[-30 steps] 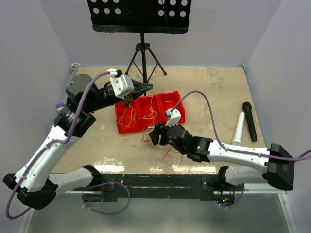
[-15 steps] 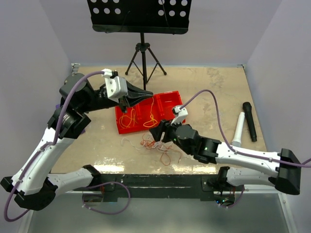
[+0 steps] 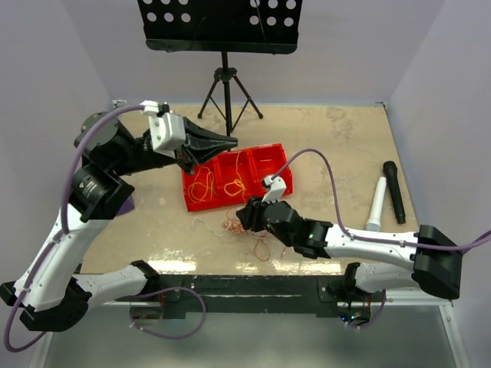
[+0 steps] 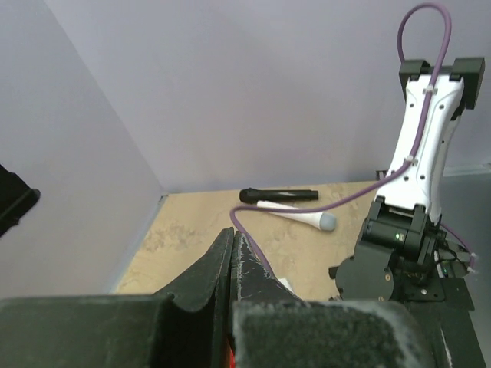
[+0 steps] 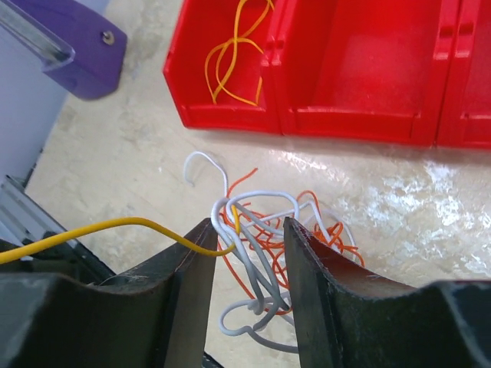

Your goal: Untangle the cables

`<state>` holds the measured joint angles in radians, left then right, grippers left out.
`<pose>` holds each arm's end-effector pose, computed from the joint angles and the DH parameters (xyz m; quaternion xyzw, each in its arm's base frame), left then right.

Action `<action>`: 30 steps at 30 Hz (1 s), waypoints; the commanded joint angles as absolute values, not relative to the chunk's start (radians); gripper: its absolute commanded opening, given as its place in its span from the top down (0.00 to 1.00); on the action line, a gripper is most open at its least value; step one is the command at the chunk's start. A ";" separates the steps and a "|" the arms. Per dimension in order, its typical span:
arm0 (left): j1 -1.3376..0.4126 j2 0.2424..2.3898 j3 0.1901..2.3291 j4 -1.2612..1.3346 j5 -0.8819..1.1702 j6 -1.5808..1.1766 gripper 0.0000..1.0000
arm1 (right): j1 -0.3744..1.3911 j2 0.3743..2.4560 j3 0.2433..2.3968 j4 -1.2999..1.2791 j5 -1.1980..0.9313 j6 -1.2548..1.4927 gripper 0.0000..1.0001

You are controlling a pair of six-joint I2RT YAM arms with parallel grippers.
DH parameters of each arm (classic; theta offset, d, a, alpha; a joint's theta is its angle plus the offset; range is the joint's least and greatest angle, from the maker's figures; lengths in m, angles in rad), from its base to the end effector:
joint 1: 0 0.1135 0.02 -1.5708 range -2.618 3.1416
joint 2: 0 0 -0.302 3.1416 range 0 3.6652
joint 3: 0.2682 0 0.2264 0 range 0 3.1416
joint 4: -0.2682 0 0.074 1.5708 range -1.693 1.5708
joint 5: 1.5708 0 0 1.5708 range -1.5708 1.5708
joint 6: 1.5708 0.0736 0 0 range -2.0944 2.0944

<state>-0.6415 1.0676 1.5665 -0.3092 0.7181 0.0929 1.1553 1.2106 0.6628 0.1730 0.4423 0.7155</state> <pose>0.1028 -0.1372 0.5596 0.4669 0.4593 -0.4110 0.6341 0.1345 0.2269 0.2822 -0.0554 0.8139 0.3345 0.4719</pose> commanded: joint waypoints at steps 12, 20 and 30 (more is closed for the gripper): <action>-0.617 1.118 1.894 -0.019 0.200 0.190 1.00 | 1.169 1.246 0.440 0.295 0.380 0.893 0.59; -0.615 1.121 1.888 0.265 -0.037 0.321 1.00 | 1.195 1.259 0.400 0.318 0.377 0.934 0.63; -0.618 1.000 1.372 -0.359 0.529 0.398 0.49 | 1.204 1.227 0.422 0.295 0.405 0.910 0.75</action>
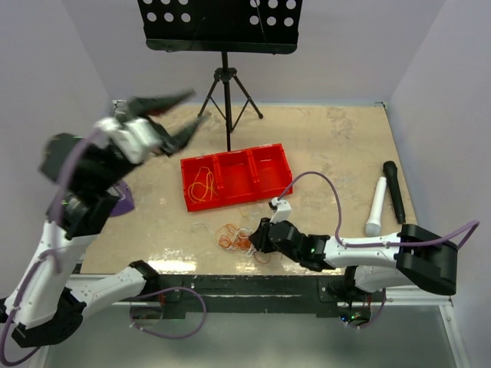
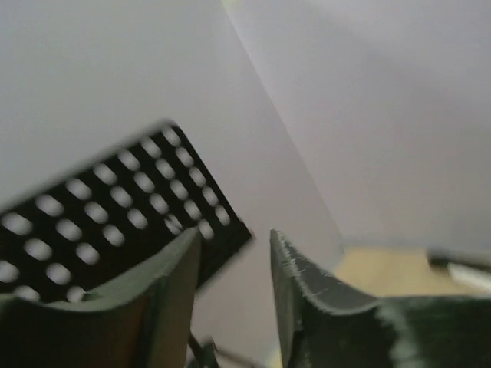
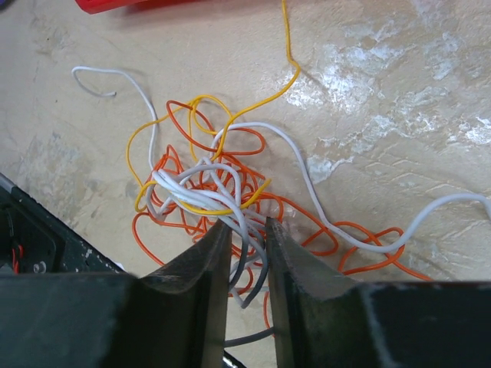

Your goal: Untangle the cables

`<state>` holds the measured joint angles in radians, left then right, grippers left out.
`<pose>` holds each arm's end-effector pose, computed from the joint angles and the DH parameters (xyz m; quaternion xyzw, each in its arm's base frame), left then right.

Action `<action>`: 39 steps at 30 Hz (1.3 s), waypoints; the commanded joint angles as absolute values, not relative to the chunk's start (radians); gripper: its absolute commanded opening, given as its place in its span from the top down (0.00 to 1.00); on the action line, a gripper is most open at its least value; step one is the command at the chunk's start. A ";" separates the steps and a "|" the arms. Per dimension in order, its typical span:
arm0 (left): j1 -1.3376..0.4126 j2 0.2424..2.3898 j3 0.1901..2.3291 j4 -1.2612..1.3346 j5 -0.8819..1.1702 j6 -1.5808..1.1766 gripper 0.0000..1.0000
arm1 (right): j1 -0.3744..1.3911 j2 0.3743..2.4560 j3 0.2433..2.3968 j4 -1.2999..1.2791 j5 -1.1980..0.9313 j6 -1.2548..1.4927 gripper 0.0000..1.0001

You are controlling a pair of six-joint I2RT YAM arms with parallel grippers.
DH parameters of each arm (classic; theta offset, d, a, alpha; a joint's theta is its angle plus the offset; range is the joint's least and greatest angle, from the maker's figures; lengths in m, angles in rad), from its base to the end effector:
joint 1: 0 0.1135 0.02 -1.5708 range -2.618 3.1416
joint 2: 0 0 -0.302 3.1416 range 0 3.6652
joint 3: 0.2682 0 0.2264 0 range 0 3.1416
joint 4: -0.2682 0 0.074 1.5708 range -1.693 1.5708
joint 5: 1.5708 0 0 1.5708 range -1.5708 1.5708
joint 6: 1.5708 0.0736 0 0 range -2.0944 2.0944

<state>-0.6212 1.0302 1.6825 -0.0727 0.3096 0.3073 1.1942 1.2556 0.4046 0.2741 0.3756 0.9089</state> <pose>0.0863 -0.0894 0.6316 0.3317 0.3594 -0.2083 0.8470 0.1115 0.2084 0.1983 -0.0347 0.8675 0.3252 0.3749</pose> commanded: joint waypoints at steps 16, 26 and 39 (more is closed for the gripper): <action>-0.618 1.330 1.049 -0.551 0.629 1.037 0.23 | 1.370 1.238 0.417 0.138 0.431 1.103 0.85; -0.664 1.483 1.049 -0.578 0.701 1.247 0.28 | 1.427 1.337 0.463 0.057 0.422 1.207 0.84; -0.712 1.617 1.105 -0.577 0.811 1.057 0.29 | 1.428 1.371 0.474 0.048 0.434 1.209 0.83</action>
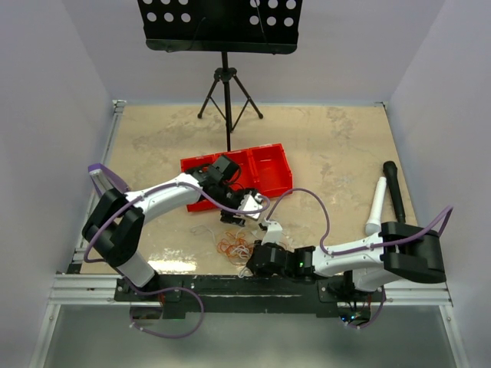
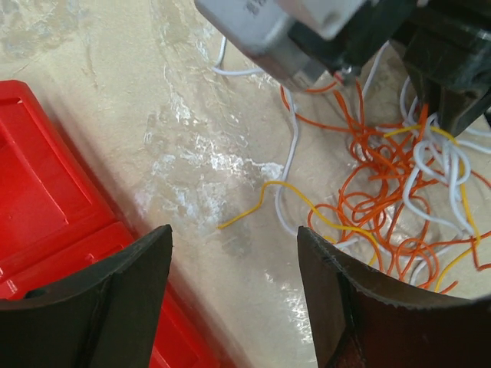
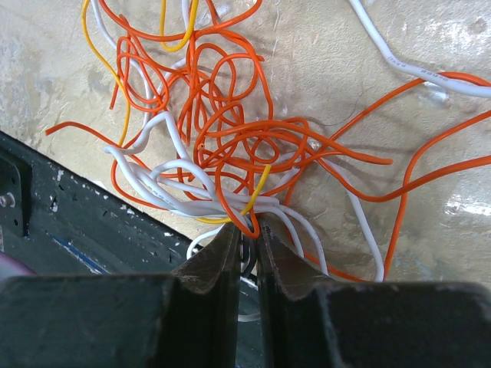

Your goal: Untangle the cables

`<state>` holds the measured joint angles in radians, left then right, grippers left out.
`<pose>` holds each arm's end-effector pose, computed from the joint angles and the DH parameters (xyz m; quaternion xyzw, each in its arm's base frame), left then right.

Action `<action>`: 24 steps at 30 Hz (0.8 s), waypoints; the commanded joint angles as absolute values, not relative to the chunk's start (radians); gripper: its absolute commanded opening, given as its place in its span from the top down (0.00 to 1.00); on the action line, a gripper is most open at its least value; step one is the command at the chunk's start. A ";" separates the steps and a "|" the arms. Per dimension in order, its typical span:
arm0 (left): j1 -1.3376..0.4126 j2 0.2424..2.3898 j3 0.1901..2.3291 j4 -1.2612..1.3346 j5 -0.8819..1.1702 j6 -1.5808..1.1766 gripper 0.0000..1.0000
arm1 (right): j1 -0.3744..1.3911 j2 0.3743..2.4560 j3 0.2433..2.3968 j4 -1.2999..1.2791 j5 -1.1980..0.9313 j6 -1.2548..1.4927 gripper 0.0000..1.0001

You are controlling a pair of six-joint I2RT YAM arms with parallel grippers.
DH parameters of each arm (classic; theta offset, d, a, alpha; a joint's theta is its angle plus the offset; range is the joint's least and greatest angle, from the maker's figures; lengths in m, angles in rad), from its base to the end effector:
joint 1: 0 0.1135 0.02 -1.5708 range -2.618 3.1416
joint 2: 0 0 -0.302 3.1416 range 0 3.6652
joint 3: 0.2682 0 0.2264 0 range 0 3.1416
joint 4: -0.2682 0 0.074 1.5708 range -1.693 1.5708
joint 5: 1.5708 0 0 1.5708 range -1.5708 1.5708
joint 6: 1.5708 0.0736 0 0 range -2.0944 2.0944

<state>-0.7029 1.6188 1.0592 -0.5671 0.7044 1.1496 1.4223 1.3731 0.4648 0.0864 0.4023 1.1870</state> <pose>0.2036 -0.2350 0.2326 0.7775 0.4894 -0.2824 0.2761 0.0638 0.2319 0.1706 -0.0345 0.9142 0.2969 0.2737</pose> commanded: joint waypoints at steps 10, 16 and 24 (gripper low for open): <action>-0.750 1.609 1.089 -0.669 0.894 0.884 0.55 | 1.428 1.361 0.471 0.043 0.446 1.213 0.84; -0.753 1.595 1.017 -0.580 0.854 0.752 0.52 | 1.436 1.341 0.466 0.037 0.460 1.226 0.84; -0.758 1.578 0.913 -0.319 0.752 0.536 0.53 | 1.445 1.335 0.468 0.029 0.476 1.233 0.84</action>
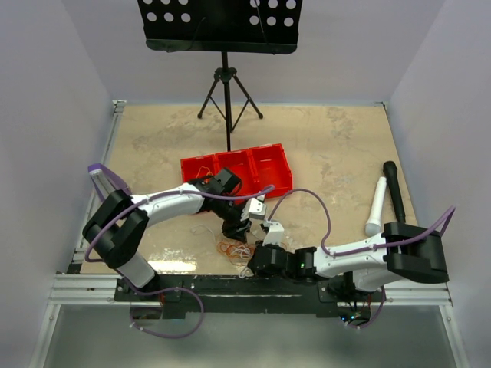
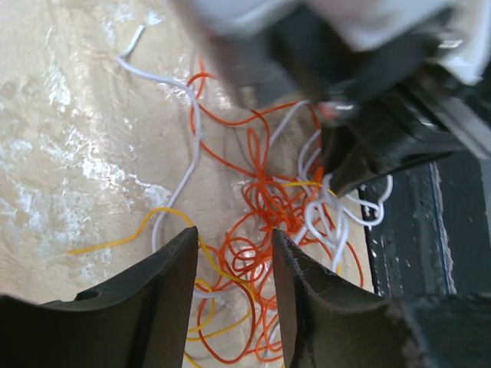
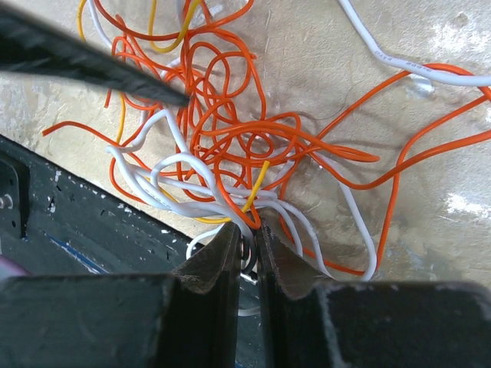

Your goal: Untangle the cables

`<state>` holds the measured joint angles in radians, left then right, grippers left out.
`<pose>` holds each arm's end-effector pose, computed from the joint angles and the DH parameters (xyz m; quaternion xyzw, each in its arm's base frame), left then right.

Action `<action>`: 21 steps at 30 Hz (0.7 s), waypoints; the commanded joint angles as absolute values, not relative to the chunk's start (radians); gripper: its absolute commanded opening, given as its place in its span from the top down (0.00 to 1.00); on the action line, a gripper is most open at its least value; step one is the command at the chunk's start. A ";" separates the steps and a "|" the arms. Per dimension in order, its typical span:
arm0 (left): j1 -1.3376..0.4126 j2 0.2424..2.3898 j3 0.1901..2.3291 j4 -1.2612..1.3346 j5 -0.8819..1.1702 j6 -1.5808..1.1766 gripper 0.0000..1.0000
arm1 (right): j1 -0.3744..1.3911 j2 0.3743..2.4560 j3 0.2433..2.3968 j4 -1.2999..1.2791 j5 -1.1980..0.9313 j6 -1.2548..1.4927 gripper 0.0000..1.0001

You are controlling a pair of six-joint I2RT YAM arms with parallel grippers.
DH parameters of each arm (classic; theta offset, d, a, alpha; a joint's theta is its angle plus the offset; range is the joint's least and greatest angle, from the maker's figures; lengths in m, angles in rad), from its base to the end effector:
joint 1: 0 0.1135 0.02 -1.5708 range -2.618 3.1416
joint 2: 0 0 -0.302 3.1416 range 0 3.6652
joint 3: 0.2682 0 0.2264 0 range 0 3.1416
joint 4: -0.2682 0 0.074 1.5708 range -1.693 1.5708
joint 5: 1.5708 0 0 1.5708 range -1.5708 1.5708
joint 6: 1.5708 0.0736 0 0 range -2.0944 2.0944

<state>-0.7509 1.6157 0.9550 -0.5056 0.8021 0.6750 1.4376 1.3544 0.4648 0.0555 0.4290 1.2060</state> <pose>0.1774 -0.2379 0.2135 0.6492 0.6309 -0.3892 0.1703 0.0614 0.2278 0.1723 -0.0292 0.9143 0.2920 0.2792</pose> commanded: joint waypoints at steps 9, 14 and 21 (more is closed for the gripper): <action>-0.756 1.585 0.910 -0.242 0.699 0.521 0.57 | 1.454 1.333 0.469 0.032 0.483 1.233 0.84; -0.756 1.578 0.896 -0.271 0.712 0.531 0.58 | 1.454 1.332 0.468 0.034 0.486 1.232 0.85; -0.765 1.554 0.879 -0.374 0.750 0.609 0.59 | 1.454 1.318 0.463 0.032 0.491 1.236 0.85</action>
<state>-0.7544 1.6051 0.8879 -0.3248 0.7101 0.5537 1.4483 1.3491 0.4648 0.0475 0.4530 1.2121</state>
